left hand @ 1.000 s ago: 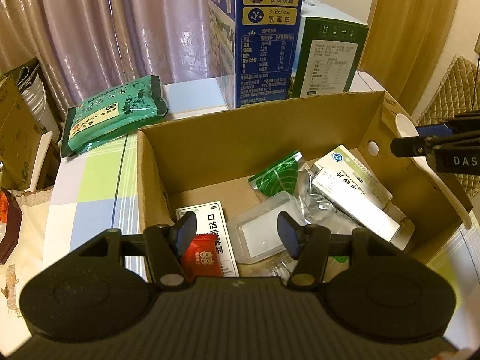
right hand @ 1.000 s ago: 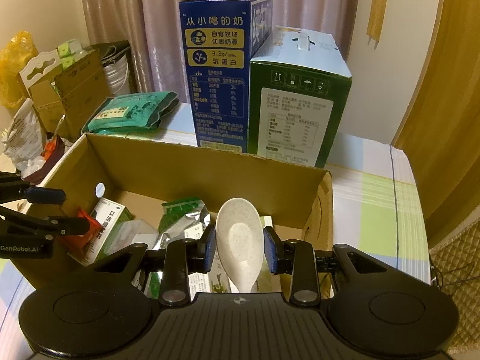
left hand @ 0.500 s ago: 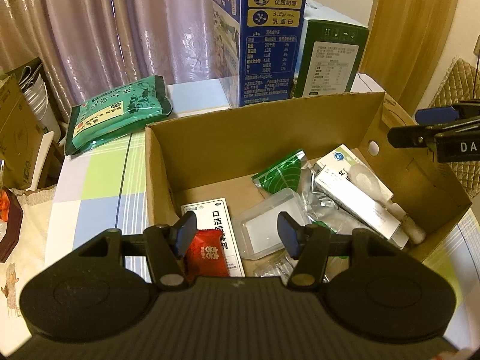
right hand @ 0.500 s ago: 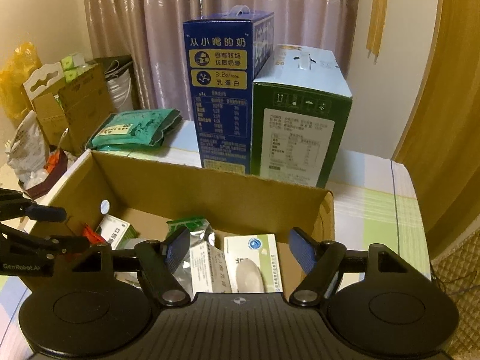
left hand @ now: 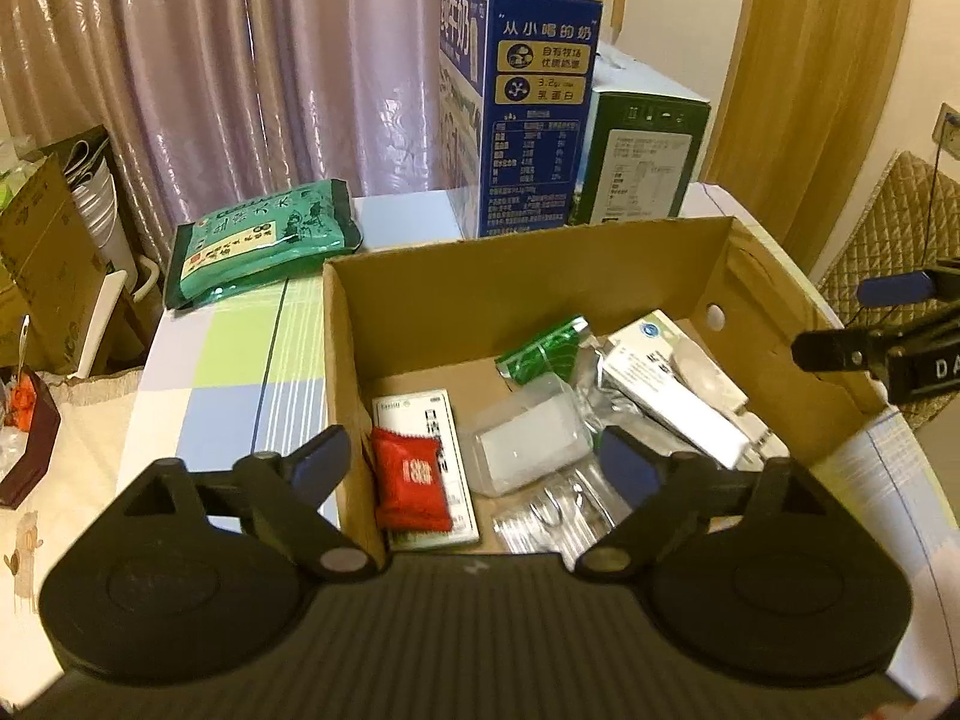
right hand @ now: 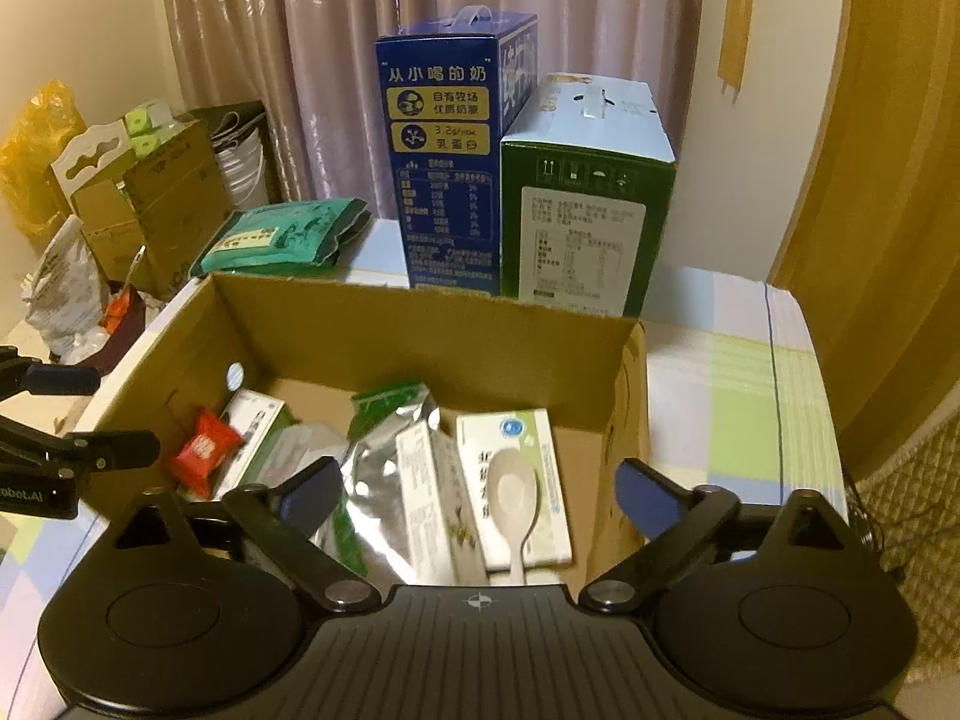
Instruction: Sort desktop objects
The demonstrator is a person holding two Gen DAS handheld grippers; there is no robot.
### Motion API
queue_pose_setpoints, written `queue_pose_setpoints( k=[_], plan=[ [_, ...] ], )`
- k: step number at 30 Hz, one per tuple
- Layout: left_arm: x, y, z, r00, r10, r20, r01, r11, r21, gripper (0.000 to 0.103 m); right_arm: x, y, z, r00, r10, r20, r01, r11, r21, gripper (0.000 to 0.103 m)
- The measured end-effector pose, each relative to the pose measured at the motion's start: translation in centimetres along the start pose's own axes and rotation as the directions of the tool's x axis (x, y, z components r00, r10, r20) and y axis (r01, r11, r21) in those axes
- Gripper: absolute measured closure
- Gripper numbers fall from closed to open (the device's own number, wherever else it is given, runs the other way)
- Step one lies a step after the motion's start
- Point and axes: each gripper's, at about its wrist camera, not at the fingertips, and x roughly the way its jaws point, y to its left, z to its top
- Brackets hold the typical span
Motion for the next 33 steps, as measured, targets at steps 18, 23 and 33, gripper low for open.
queue_pose_setpoints(
  k=[18,23,33],
  plan=[
    [-10.9,-0.8,-6.5,0.997,0.024,0.072,-0.014,0.991,-0.134,0.001,-9.9,3.9,-6.0,1.000,-0.018,-0.022,0.019,0.999,0.049,0.002],
    [-13.6,-1.1,-8.8,0.998,0.038,0.053,-0.028,0.983,-0.179,0.001,-13.2,4.6,-8.0,1.000,-0.015,0.014,0.014,0.997,0.082,0.002],
    [-19.7,-3.4,-13.0,0.988,0.118,0.096,-0.098,0.977,-0.190,0.001,-18.4,5.8,-12.2,1.000,-0.005,0.024,0.001,0.987,0.162,0.002]
  ],
)
